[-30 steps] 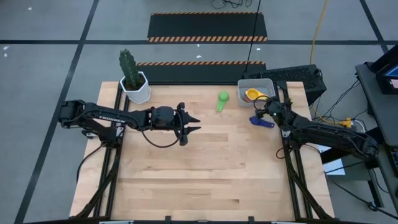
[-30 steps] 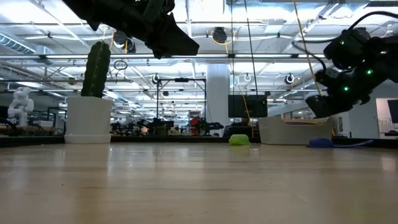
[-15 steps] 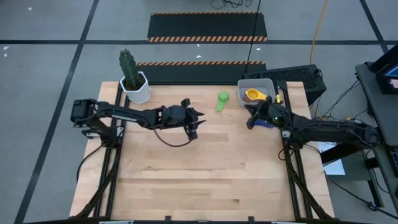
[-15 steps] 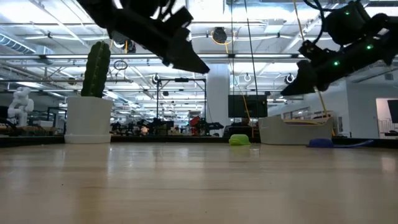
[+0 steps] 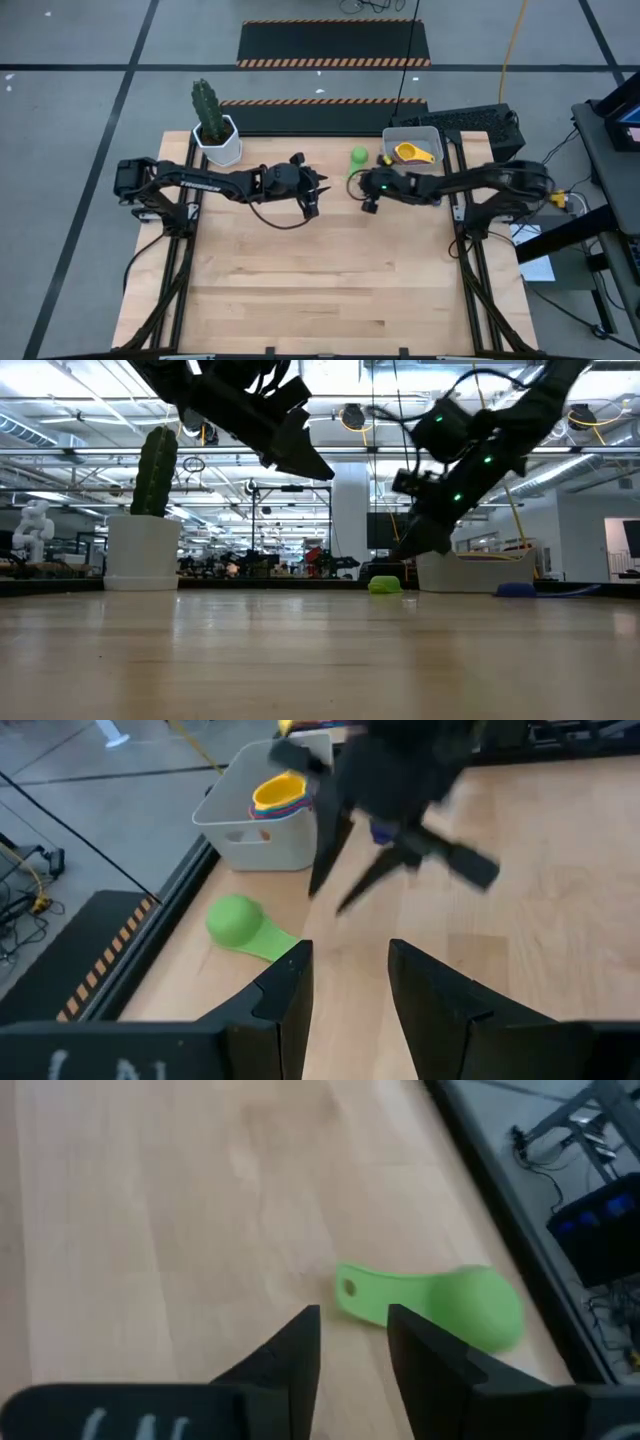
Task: Nest measuring cups in basket
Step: Stack the green measuring cup on top of the yellow measuring cup into the gray bin
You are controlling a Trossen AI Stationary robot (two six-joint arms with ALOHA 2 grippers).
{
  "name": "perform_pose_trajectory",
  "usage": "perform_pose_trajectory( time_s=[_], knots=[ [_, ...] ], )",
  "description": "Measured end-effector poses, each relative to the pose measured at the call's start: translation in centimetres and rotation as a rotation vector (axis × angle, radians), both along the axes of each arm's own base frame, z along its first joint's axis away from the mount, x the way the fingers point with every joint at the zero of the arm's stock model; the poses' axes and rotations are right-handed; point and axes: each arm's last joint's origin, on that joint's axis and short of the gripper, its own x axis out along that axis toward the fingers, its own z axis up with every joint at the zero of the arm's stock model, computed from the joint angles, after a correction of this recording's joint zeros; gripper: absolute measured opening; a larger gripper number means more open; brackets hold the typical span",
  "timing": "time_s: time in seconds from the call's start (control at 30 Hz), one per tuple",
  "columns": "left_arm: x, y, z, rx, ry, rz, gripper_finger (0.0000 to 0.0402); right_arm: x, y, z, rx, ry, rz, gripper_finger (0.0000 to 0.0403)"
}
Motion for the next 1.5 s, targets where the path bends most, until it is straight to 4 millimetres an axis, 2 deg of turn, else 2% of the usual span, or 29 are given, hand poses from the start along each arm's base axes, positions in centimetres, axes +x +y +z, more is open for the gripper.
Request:
perform_pose_trajectory(
  time_s=[0.23, 0.4, 0.7, 0.83, 0.97, 1.03, 1.2, 1.37, 1.5],
  knots=[
    [-0.1, 0.0, -0.2, -0.001, 0.027, 0.0, 0.0136, 3.3, -1.3, -1.6, -0.048, 0.093, 0.047, 0.0114],
    [-0.2, -0.1, -0.3, -0.014, 0.041, -0.003, 0.0136, 3.9, -2.3, -3.0, -0.044, 0.146, 0.037, 0.0108],
    [-0.2, -0.2, -0.4, -0.016, 0.052, -0.004, 0.0136, 4.5, -2.8, -4.9, -0.111, 0.179, 0.019, 0.0099],
    [-0.2, -0.2, -0.4, -0.016, 0.051, -0.004, 0.0136, 4.4, -3.0, -4.9, -0.16, 0.193, -0.031, 0.0073],
    [-0.2, -0.2, -0.4, -0.015, 0.051, -0.004, 0.0136, 4.4, -3.1, -4.9, -0.182, 0.207, -0.045, 0.0017],
    [-0.2, -0.2, -0.4, -0.015, 0.051, -0.004, 0.0136, 4.4, -3.0, -4.8, -0.186, 0.205, -0.041, 0.0007],
    [-0.2, -0.2, -0.4, -0.016, 0.05, -0.004, 0.0136, 4.2, -2.1, -3.4, -0.193, 0.188, -0.051, 0.0002],
    [-0.2, -0.6, -0.4, -0.015, 0.049, -0.015, 0.0136, 3.5, -1.5, 0.6, -0.188, 0.066, -0.109, 0.0001],
    [-0.1, -0.9, -0.3, -0.014, 0.043, -0.026, 0.0136, 1.6, -1.0, 3.6, -0.148, -0.057, -0.167, 0.0001]
  ],
)
